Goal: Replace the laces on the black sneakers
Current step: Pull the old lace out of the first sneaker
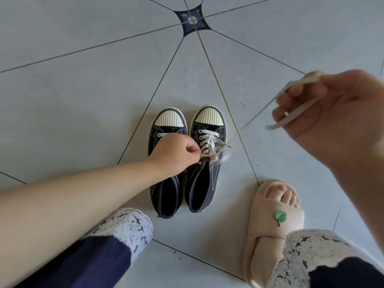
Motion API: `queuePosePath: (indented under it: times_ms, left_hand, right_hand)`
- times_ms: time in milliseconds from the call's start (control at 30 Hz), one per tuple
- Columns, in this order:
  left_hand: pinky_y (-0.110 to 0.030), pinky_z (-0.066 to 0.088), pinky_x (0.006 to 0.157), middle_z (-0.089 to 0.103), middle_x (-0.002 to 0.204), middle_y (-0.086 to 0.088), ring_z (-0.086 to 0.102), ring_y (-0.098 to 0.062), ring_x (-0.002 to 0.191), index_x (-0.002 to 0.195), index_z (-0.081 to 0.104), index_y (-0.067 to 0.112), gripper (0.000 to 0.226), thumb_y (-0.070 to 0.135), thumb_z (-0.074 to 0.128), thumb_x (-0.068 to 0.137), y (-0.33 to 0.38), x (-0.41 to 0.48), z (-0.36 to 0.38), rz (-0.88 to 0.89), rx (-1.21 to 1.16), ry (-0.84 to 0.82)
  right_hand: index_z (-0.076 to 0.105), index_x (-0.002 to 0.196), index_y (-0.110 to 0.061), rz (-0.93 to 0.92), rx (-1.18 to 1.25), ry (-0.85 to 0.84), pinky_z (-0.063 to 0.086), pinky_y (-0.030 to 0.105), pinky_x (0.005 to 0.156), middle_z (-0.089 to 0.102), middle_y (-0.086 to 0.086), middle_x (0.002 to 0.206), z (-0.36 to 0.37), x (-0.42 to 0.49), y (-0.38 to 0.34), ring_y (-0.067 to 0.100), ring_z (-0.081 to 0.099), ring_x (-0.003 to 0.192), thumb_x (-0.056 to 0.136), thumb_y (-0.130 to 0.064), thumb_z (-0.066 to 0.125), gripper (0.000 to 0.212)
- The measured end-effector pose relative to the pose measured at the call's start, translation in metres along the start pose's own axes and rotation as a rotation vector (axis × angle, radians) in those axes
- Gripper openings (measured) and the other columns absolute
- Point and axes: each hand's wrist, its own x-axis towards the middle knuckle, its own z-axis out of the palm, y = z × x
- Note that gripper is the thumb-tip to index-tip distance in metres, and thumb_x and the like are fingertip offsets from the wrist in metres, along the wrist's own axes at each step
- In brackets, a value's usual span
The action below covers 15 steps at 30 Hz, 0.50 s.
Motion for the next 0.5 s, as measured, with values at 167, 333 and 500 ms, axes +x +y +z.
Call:
queuePosePath:
  times_ms: [167, 333, 500]
  left_hand:
    - [-0.009, 0.041, 0.063, 0.063, 0.064, 0.014, 0.060, -0.007, 0.065, 0.071, 0.065, 0.025, 0.014, 0.020, 0.061, 0.084, -0.003, 0.001, -0.003, -0.002, -0.035, -0.055]
    - [-0.015, 0.039, 0.062, 0.057, 0.071, 0.013, 0.051, -0.003, 0.063, 0.075, 0.052, 0.029, 0.013, 0.026, 0.062, 0.083, 0.000, 0.002, -0.001, 0.038, -0.047, -0.151]
    - [-0.023, 0.043, 0.073, 0.057, 0.074, 0.017, 0.049, 0.003, 0.065, 0.095, 0.056, 0.028, 0.021, 0.024, 0.068, 0.078, 0.003, 0.004, 0.001, 0.063, 0.078, -0.224]
  right_hand:
    - [0.054, 0.045, -0.017, 0.017, -0.099, -0.015, 0.048, 0.022, 0.065, 0.060, -0.001, 0.058, 0.006, 0.010, -0.005, 0.018, 0.064, 0.065, 0.066, -0.016, 0.046, 0.022]
    - [0.061, 0.051, -0.019, 0.133, -0.102, 0.040, 0.047, 0.024, 0.068, 0.067, -0.001, 0.067, -0.002, 0.019, 0.011, 0.016, 0.065, 0.069, 0.072, -0.022, 0.047, 0.025]
    - [0.070, 0.094, -0.027, 0.171, -0.207, 0.042, 0.046, 0.026, 0.078, 0.069, -0.006, 0.098, -0.016, 0.026, 0.042, 0.013, 0.064, 0.092, 0.068, -0.028, 0.064, 0.026]
